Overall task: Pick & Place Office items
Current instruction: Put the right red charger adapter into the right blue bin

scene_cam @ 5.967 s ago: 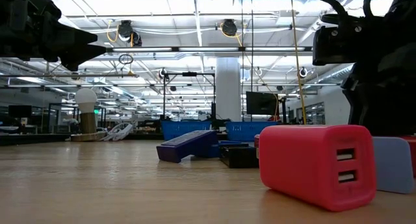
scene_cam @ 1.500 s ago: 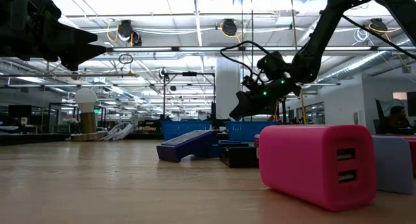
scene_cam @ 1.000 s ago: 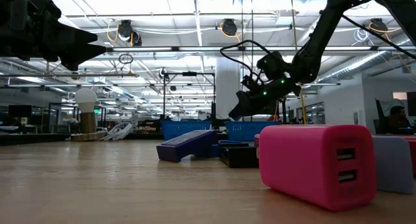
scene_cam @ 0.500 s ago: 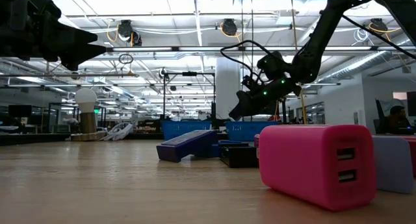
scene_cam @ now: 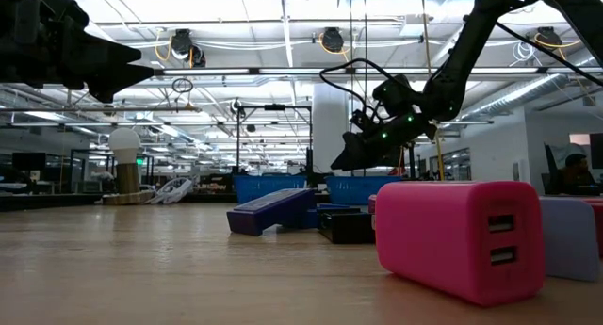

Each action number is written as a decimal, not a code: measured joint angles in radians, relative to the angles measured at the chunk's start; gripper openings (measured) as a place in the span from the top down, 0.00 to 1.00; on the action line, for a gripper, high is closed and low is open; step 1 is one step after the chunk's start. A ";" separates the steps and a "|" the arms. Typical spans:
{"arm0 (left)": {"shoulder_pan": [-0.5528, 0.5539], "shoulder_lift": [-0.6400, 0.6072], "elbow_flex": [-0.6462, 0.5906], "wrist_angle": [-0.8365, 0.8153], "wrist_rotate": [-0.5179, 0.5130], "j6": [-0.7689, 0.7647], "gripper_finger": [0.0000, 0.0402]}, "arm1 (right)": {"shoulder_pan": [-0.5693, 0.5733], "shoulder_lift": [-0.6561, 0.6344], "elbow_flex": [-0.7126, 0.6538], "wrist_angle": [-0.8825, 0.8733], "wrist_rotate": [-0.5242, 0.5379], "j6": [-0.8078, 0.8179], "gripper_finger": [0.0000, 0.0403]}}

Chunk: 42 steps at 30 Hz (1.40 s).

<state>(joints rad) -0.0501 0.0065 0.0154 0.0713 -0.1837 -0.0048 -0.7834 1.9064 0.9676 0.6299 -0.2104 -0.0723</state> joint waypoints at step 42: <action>0.000 0.000 0.000 0.000 0.000 -0.002 0.36 | 1.276 -0.526 -0.001 -0.630 0.273 0.195 0.27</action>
<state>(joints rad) -0.0498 0.0063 0.0154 0.0711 -0.1837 -0.0065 0.4923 1.3800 0.9668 0.0003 0.0626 0.1225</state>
